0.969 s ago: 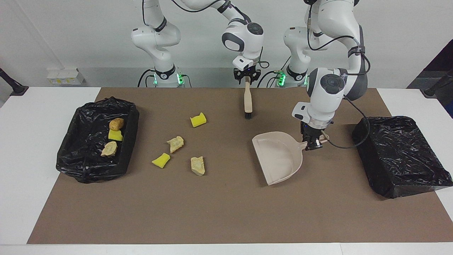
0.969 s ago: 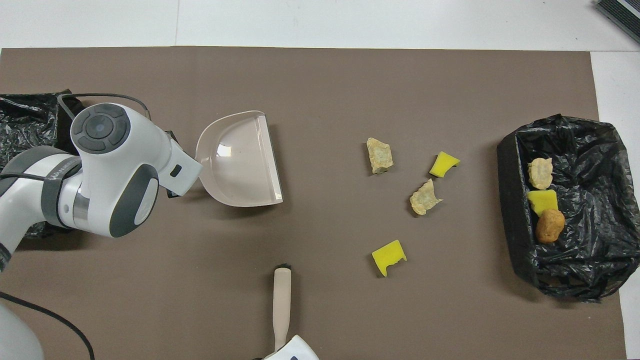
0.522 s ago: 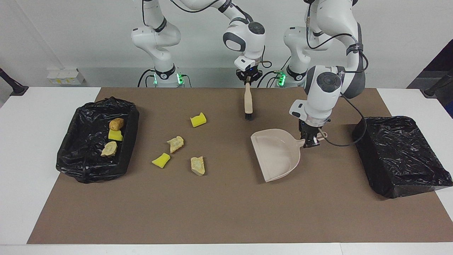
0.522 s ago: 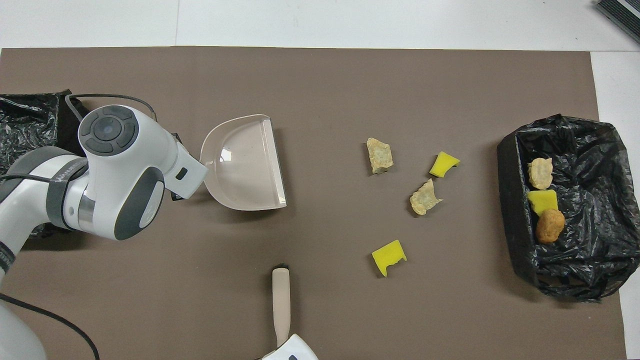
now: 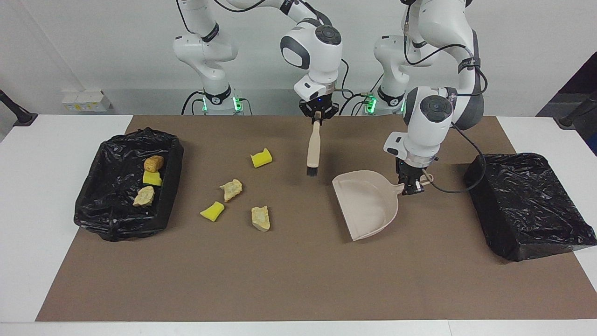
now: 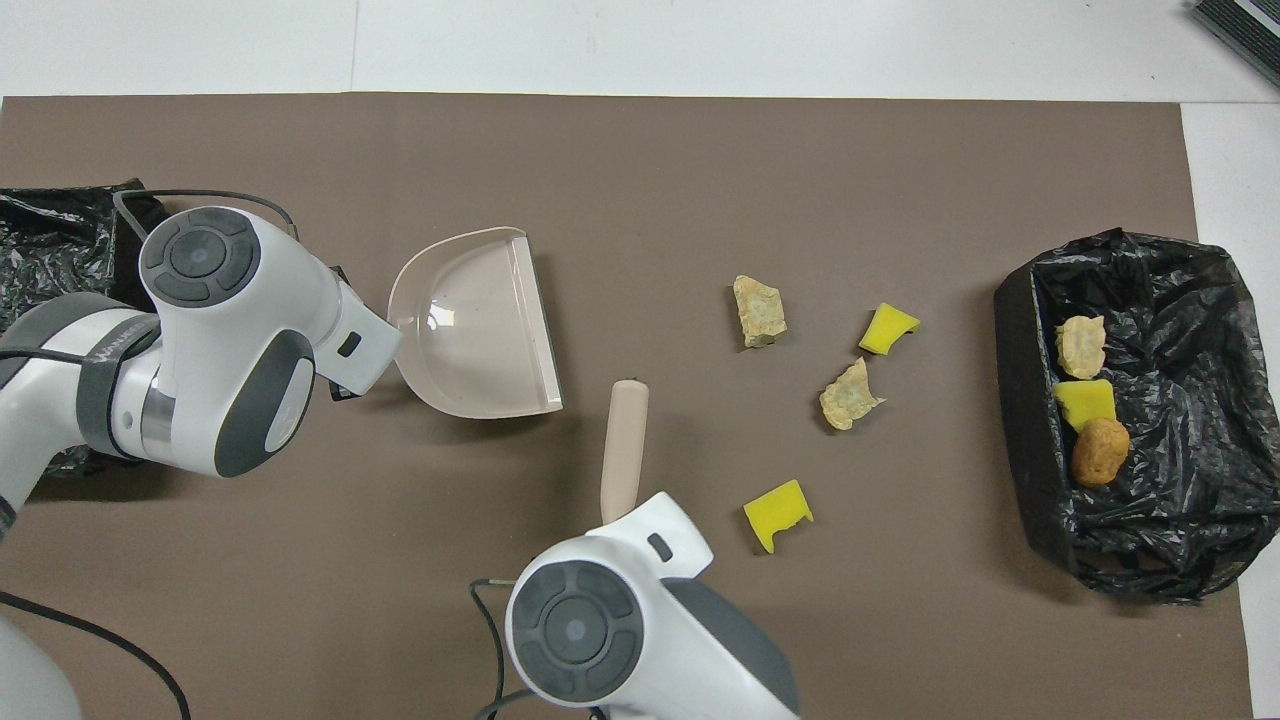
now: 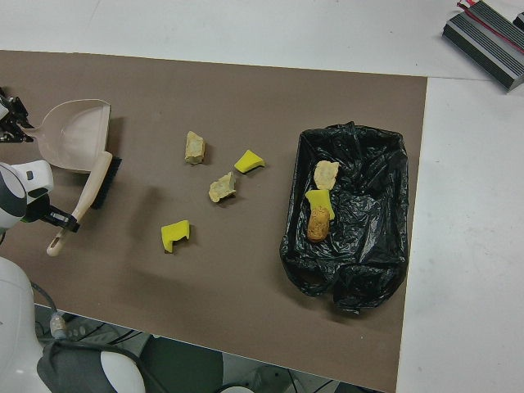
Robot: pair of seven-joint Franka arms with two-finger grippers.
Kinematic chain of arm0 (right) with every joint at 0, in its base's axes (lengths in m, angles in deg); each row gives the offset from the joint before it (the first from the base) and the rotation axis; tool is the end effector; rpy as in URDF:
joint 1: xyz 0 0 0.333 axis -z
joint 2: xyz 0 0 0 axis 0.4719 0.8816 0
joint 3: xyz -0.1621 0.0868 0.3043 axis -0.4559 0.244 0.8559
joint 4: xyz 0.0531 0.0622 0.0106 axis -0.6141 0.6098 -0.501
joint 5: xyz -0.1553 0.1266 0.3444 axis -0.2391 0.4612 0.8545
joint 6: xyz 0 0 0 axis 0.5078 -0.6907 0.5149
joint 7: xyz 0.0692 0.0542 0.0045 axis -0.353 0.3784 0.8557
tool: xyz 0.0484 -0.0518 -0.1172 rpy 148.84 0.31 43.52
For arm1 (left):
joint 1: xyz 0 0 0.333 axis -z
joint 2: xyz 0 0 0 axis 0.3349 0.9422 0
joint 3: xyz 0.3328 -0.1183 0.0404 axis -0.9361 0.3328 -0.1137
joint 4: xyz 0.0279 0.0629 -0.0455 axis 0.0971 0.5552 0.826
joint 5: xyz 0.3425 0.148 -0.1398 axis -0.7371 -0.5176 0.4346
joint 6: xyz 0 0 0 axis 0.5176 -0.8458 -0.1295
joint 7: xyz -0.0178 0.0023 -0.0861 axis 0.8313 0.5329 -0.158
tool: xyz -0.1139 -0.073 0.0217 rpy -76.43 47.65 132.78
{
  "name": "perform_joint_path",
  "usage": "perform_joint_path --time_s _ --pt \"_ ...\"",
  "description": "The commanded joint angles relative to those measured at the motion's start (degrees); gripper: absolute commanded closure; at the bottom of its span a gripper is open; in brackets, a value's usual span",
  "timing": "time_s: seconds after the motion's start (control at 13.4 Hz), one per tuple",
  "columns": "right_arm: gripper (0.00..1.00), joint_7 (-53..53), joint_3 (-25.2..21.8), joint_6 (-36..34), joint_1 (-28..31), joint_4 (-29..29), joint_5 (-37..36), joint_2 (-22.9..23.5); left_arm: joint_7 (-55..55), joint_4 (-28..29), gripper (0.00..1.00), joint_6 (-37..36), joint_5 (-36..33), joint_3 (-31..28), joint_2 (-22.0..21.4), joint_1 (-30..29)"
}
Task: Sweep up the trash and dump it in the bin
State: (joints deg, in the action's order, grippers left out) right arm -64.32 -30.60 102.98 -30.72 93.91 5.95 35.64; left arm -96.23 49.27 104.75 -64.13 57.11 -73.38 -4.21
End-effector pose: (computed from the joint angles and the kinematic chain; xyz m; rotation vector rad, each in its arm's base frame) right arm 0.3918 0.4137 0.4525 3.0947 -0.2622 -0.0941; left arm 0.5856 -0.1625 0.3992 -2.3194 1.9990 0.0475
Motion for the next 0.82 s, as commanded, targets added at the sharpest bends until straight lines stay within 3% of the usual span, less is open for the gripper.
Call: perform_joint_path --time_s 0.0,0.45,0.75 --pt "1.00 7.07 -6.35 -4.69 0.37 -2.40 -0.62 -0.80 0.26 0.98 1.00 -0.02 -1.23 0.10 -1.30 -0.41" --pt "1.00 31.42 -24.55 -3.91 2.12 -1.35 -2.01 1.21 0.61 1.07 1.00 0.42 -1.23 0.10 -1.22 -0.33" --pt "1.00 33.56 -27.91 -3.65 4.49 3.99 -11.59 1.04 5.07 1.07 1.00 0.77 -1.14 0.19 -0.16 1.69"
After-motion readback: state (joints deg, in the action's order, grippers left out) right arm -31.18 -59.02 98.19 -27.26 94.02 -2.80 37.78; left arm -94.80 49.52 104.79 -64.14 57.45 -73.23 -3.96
